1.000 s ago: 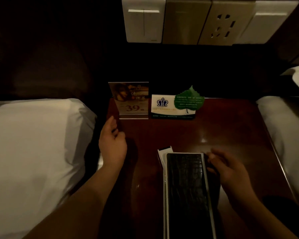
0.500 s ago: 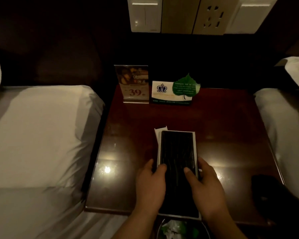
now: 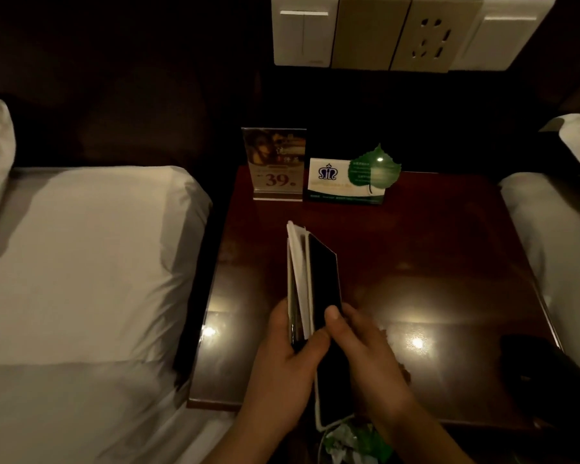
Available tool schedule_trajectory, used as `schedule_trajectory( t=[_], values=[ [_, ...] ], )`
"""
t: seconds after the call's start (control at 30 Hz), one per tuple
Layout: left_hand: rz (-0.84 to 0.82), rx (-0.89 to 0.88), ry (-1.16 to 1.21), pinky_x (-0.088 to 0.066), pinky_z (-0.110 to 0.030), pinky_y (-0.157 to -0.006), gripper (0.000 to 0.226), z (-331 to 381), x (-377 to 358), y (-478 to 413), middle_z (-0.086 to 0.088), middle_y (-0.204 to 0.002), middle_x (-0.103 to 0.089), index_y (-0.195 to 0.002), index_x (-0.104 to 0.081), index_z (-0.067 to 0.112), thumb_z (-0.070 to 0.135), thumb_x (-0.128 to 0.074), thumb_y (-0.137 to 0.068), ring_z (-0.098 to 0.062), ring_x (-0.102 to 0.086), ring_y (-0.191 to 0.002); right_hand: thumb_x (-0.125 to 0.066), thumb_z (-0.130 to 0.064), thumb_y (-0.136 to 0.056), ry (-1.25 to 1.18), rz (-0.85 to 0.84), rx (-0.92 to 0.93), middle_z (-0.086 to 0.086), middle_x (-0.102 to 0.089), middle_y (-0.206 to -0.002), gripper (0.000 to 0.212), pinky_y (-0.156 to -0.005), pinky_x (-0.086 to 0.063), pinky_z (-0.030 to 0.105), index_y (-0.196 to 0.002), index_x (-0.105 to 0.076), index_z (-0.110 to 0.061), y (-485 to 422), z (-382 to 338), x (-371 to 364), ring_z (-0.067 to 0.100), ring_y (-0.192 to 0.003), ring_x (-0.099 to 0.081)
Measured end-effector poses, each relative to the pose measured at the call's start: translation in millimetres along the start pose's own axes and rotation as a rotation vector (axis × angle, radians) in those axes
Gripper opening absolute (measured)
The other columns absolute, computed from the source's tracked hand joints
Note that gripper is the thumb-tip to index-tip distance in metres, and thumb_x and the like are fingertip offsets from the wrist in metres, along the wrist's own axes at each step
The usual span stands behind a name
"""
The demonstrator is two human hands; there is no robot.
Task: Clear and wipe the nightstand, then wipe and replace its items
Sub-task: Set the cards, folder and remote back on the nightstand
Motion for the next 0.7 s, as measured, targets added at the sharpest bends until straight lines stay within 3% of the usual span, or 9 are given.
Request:
schedule_trajectory(
  t=[0.07,0.17,0.27,0.33,0.43,0.5,0.57,0.63,0.7],
  values=[
    [0.001,-0.057,-0.154,-0.053,-0.015,-0.081,0.062,11,3,3,0.036,-0.113,-0.064,-0.128,-0.042,0.063,0.061,-0.061,-0.069,0.013,-0.064,-0.100,-0.057,-0.091,-0.058,0.066,-0.039,0.032,-0.011,-0.056,-0.129,0.063,-0.099,-0.048,0.031,-0.108,-0.067,-0.054,-3,-5,-13,0.000,-0.113,-0.060],
    [-0.008,-0.114,-0.284,-0.046,-0.008,-0.085,0.066,23,2,8,0.047,-0.125,-0.051,-0.127,-0.027,0.078,0.062,-0.053,-0.068,0.023,-0.050,-0.113,-0.068,-0.078,-0.066,0.036,-0.035,0.042,0.004,-0.063,-0.121,0.061,-0.091,-0.057,0.037,-0.109,-0.074,-0.034,-8,-9,-19,0.011,-0.105,-0.069],
    [-0.021,-0.108,-0.295,-0.038,-0.019,-0.104,0.062,19,-2,11,0.051,-0.133,-0.032,-0.121,-0.024,0.086,0.063,-0.043,-0.067,0.021,-0.028,-0.129,-0.076,-0.059,-0.075,-0.048,-0.059,-0.002,0.004,-0.074,-0.109,0.044,-0.088,-0.057,0.042,-0.108,-0.073,-0.030,-12,-7,-14,0.017,-0.099,-0.073],
    [-0.012,-0.059,-0.256,-0.034,-0.031,-0.115,0.052,12,-3,11,0.051,-0.135,-0.027,-0.111,-0.030,0.089,0.065,-0.038,-0.066,0.015,-0.025,-0.132,-0.074,-0.050,-0.080,-0.034,-0.021,0.024,-0.001,-0.076,-0.106,0.036,-0.085,-0.058,0.039,-0.110,-0.069,-0.030,-13,-7,-3,0.015,-0.097,-0.073],
    [0.017,-0.092,-0.314,-0.029,-0.037,-0.117,0.043,10,-4,9,0.053,-0.134,-0.026,-0.104,-0.042,0.085,0.065,-0.034,-0.067,0.018,-0.021,-0.130,-0.069,-0.040,-0.087,0.012,0.060,0.074,-0.008,-0.075,-0.106,0.029,-0.081,-0.058,0.032,-0.115,-0.063,-0.032,-15,-5,15,0.008,-0.095,-0.072],
    [0.052,-0.119,-0.328,-0.032,-0.033,-0.115,0.040,4,-1,5,0.050,-0.131,-0.030,-0.106,-0.050,0.072,0.065,-0.037,-0.070,0.019,-0.022,-0.129,-0.067,-0.033,-0.091,0.010,0.058,0.083,-0.010,-0.075,-0.105,0.025,-0.079,-0.060,0.027,-0.116,-0.064,-0.032,-16,-6,19,0.007,-0.095,-0.072],
    [0.099,-0.093,-0.249,-0.040,-0.021,-0.107,0.032,-4,7,-2,0.041,-0.127,-0.038,-0.108,-0.054,0.063,0.058,-0.051,-0.076,0.016,-0.035,-0.124,-0.065,-0.027,-0.093,0.062,0.053,0.131,-0.014,-0.075,-0.103,0.023,-0.070,-0.058,0.017,-0.115,-0.066,-0.034,-19,-12,23,0.003,-0.091,-0.072],
    [0.125,-0.034,-0.146,-0.047,-0.008,-0.088,0.033,-15,14,-8,0.030,-0.126,-0.049,-0.112,-0.055,0.059,0.038,-0.063,-0.089,0.016,-0.051,-0.111,-0.063,-0.020,-0.095,0.120,0.068,0.164,-0.018,-0.075,-0.098,0.024,-0.063,-0.053,0.010,-0.111,-0.066,-0.037,-23,-15,29,0.000,-0.085,-0.072],
    [0.116,0.052,-0.037,-0.051,-0.009,-0.073,0.044,-32,16,-12,0.019,-0.122,-0.063,-0.126,-0.055,0.053,0.027,-0.064,-0.092,0.008,-0.064,-0.102,-0.062,-0.018,-0.094,0.154,0.109,0.155,-0.011,-0.076,-0.096,0.023,-0.063,-0.054,0.013,-0.105,-0.068,-0.037,-26,-12,37,0.003,-0.082,-0.072]
  ],
)
Point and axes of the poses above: each hand's wrist, its own y-axis away from the middle knuckle, its own x-axis out of the back of the hand, z = x × y, the point moved 10 cm from there along -y, towards the middle knuckle
